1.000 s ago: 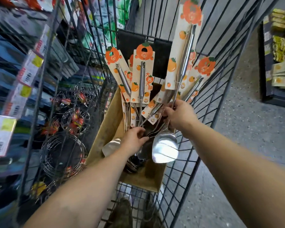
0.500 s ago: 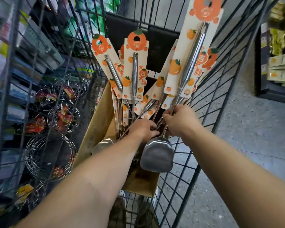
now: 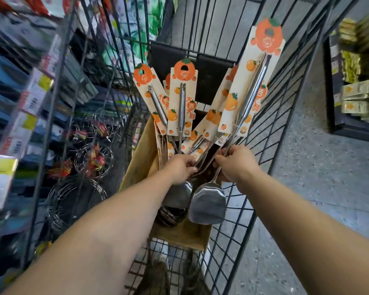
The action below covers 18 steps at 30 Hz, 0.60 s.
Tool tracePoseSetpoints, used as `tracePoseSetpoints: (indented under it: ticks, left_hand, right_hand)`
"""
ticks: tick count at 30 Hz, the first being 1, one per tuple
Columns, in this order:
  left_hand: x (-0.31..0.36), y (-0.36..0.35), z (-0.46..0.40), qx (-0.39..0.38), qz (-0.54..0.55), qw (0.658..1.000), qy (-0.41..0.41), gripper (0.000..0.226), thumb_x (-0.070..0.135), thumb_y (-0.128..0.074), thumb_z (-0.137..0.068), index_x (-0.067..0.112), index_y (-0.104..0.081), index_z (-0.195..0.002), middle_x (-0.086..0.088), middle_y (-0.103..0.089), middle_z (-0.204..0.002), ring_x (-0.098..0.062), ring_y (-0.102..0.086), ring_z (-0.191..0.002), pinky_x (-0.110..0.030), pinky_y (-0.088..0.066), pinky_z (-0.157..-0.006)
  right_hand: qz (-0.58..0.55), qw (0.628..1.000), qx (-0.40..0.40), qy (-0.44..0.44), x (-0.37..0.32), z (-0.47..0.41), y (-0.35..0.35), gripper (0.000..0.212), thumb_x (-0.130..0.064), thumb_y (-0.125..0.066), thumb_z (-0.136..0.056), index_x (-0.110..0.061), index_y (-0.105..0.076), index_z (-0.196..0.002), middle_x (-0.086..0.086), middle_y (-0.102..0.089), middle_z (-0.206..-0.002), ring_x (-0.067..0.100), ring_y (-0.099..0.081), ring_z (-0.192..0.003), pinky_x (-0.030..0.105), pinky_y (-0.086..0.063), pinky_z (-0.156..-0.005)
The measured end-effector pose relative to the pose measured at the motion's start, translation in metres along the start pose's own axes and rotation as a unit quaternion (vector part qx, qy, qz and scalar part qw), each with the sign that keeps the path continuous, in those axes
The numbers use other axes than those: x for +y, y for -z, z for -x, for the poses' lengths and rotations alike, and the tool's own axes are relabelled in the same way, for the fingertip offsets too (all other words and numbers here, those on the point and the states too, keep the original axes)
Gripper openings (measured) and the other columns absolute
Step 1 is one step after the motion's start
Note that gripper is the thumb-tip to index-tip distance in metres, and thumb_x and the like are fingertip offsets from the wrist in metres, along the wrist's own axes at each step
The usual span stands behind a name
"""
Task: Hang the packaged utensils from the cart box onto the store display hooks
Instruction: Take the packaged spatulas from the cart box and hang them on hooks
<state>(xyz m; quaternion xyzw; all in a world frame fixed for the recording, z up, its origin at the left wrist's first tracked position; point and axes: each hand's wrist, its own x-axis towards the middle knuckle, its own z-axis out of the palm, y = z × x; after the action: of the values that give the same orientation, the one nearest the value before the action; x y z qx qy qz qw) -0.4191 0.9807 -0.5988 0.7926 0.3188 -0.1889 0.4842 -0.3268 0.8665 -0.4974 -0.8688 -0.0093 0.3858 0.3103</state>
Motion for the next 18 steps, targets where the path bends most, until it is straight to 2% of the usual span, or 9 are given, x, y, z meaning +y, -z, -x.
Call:
tracePoseSetpoints:
  ticks: [2, 4, 8, 10, 12, 14, 16, 18]
  left_hand:
    - [0.0, 0.007, 0.01, 0.019, 0.007, 1.0, -0.002, 0.006, 0.021, -0.065, -0.087, 0.019, -0.067, -0.093, -0.004, -0.067, -0.094, -0.022, -0.062, -0.089, -0.028, -0.047, -0.078]
    - [-0.002, 0.013, 0.021, 0.04, 0.023, 0.999, -0.008, 0.01, 0.021, -0.065, -0.087, 0.018, -0.068, -0.097, -0.007, -0.069, -0.098, -0.023, -0.063, -0.088, -0.032, -0.05, -0.082]
    - [-0.002, 0.03, 0.058, 0.103, 0.064, 0.993, -0.012, 0.017, 0.019, -0.062, -0.09, 0.013, -0.065, -0.105, -0.009, -0.068, -0.1, -0.024, -0.062, -0.089, -0.035, -0.05, -0.084]
    - [0.001, 0.041, 0.081, 0.146, 0.089, 0.985, -0.018, 0.017, 0.018, -0.06, -0.091, 0.009, -0.064, -0.105, -0.011, -0.066, -0.1, -0.021, -0.058, -0.086, -0.032, -0.048, -0.079]
    - [0.007, 0.052, 0.11, 0.196, 0.103, 0.975, -0.017, 0.016, 0.018, -0.06, -0.091, 0.009, -0.062, -0.104, -0.007, -0.063, -0.092, -0.017, -0.052, -0.081, -0.024, -0.04, -0.067]
    - [0.011, 0.061, 0.143, 0.25, 0.125, 0.96, -0.01, 0.017, 0.017, -0.062, -0.09, 0.007, -0.062, -0.103, -0.003, -0.057, -0.083, -0.017, -0.05, -0.078, -0.022, -0.032, -0.06]
    - [0.012, 0.066, 0.181, 0.299, 0.153, 0.942, 0.002, 0.02, 0.017, -0.065, -0.087, 0.005, -0.062, -0.104, -0.003, -0.057, -0.083, -0.018, -0.052, -0.079, -0.021, -0.034, -0.064]
    - [0.012, 0.067, 0.224, 0.345, 0.164, 0.924, 0.018, 0.019, 0.02, -0.068, -0.085, 0.01, -0.064, -0.101, -0.003, -0.06, -0.082, -0.018, -0.054, -0.078, -0.022, -0.035, -0.065]
  right_hand:
    - [0.005, 1.0, 0.008, 0.005, 0.001, 0.009, -0.004, 0.008, -0.019, -0.061, -0.091, -0.015, -0.067, -0.091, 0.009, -0.07, -0.091, 0.026, -0.068, -0.083, 0.045, -0.059, -0.076]
    - [0.019, 1.0, 0.016, 0.018, 0.001, 0.02, -0.008, 0.01, -0.02, -0.061, -0.091, -0.015, -0.068, -0.096, 0.006, -0.07, -0.09, 0.023, -0.066, -0.077, 0.039, -0.057, -0.069]
    - [0.034, 0.998, 0.007, 0.051, -0.005, 0.05, -0.012, 0.015, -0.022, -0.058, -0.094, -0.013, -0.067, -0.103, 0.007, -0.071, -0.095, 0.026, -0.067, -0.087, 0.041, -0.057, -0.079]
    - [0.041, 0.996, 0.006, 0.073, -0.015, 0.07, -0.012, 0.016, -0.024, -0.057, -0.094, -0.014, -0.065, -0.104, 0.006, -0.07, -0.096, 0.024, -0.066, -0.085, 0.039, -0.057, -0.078]
    - [0.04, 0.993, 0.002, 0.106, -0.026, 0.09, -0.012, 0.018, -0.024, -0.056, -0.095, -0.011, -0.065, -0.105, 0.009, -0.07, -0.095, 0.025, -0.065, -0.083, 0.044, -0.057, -0.082]
    - [0.057, 0.987, -0.005, 0.149, -0.041, 0.117, -0.01, 0.02, -0.025, -0.055, -0.095, -0.012, -0.062, -0.109, 0.011, -0.07, -0.096, 0.028, -0.065, -0.085, 0.047, -0.056, -0.082]
    - [0.086, 0.977, -0.02, 0.194, -0.053, 0.147, -0.008, 0.027, -0.025, -0.056, -0.095, -0.015, -0.057, -0.12, 0.008, -0.068, -0.1, 0.029, -0.064, -0.086, 0.038, -0.055, -0.074]
    - [0.136, 0.959, -0.041, 0.247, -0.061, 0.181, -0.006, 0.035, -0.021, -0.057, -0.093, -0.018, -0.053, -0.128, 0.008, -0.065, -0.106, 0.025, -0.061, -0.09, 0.028, -0.046, -0.073]
